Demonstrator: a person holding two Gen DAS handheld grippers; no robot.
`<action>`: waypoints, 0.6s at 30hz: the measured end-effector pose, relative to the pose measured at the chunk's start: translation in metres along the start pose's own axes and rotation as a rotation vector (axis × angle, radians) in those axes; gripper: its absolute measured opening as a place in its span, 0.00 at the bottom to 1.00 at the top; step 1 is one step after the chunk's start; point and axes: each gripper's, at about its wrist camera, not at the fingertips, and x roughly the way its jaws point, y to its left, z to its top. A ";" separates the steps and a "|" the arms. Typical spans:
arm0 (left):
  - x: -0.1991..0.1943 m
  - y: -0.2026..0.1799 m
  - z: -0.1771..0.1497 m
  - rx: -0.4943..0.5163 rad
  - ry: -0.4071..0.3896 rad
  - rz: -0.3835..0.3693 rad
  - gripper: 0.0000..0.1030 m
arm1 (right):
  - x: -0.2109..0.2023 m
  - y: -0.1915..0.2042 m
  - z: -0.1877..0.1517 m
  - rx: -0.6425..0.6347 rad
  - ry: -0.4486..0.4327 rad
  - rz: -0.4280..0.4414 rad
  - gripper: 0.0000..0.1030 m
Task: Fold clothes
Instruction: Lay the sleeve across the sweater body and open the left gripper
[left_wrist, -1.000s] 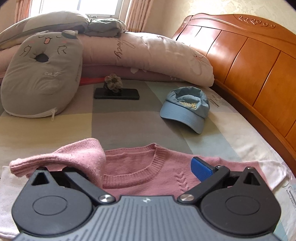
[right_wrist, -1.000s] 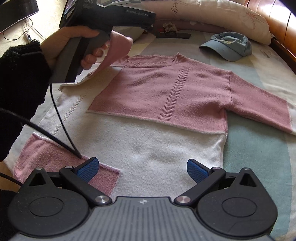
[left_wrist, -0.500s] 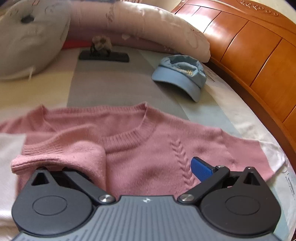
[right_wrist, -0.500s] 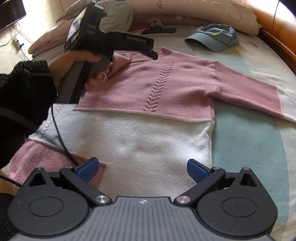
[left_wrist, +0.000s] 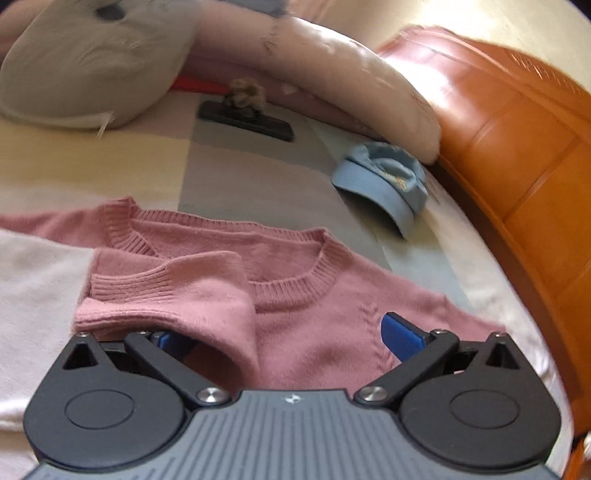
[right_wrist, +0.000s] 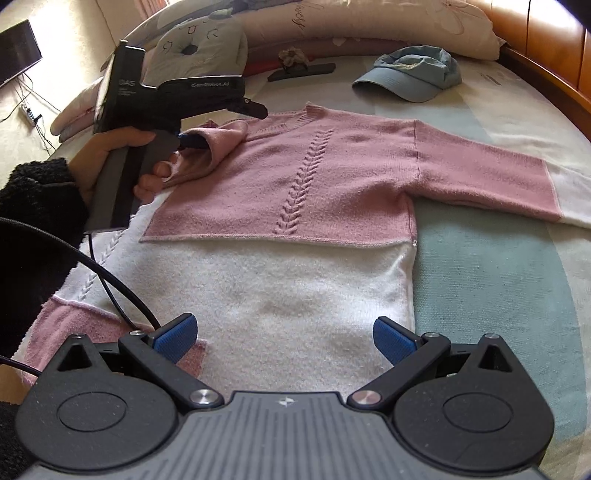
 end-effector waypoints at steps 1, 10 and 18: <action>-0.001 -0.004 -0.001 0.020 -0.022 -0.002 0.99 | 0.001 -0.001 0.000 0.000 0.001 0.001 1.00; 0.007 -0.070 -0.036 0.478 0.047 -0.149 0.99 | 0.004 -0.007 -0.002 0.031 0.015 -0.022 1.00; -0.027 -0.050 -0.040 0.422 0.067 -0.157 0.99 | 0.002 -0.009 0.002 0.061 -0.007 -0.016 1.00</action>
